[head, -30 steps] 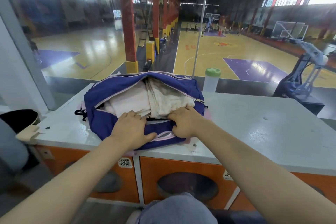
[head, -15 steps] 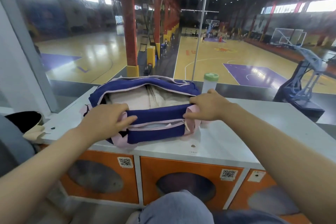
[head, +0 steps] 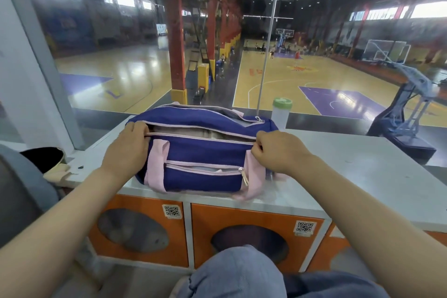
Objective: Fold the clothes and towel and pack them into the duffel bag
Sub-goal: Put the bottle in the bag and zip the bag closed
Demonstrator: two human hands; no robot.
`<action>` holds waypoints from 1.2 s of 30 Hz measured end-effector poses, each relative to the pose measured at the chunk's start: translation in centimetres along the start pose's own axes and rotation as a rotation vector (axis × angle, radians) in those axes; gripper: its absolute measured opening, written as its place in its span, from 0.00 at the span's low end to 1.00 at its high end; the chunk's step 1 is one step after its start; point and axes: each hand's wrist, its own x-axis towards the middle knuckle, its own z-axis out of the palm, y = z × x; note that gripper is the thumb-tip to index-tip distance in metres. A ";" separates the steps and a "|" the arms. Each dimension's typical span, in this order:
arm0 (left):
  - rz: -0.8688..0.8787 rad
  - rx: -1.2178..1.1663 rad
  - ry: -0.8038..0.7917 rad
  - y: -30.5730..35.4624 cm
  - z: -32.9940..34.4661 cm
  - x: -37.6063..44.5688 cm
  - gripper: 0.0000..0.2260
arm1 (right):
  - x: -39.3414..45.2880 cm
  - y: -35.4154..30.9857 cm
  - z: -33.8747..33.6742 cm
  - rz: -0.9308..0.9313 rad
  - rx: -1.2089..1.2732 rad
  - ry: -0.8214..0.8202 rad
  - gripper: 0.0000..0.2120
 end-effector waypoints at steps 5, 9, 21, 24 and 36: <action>-0.027 -0.233 -0.008 3.3 -0.1 -0.8 0.13 | -2.6 -0.2 0.9 -0.064 0.392 0.172 0.02; 0.088 -0.339 -0.015 8.1 -0.6 -2.1 0.16 | -3.3 0.5 2.2 0.062 0.591 0.310 0.07; 0.178 -0.413 -0.178 22.7 6.6 -5.3 0.09 | -3.0 3.7 5.1 0.348 0.630 0.173 0.02; 0.181 -0.331 -0.033 23.1 8.6 -6.2 0.10 | -2.6 4.4 4.4 0.349 0.645 0.146 0.04; 0.111 -0.387 0.057 22.7 11.7 -6.5 0.11 | -4.1 2.8 3.7 0.417 1.091 0.344 0.05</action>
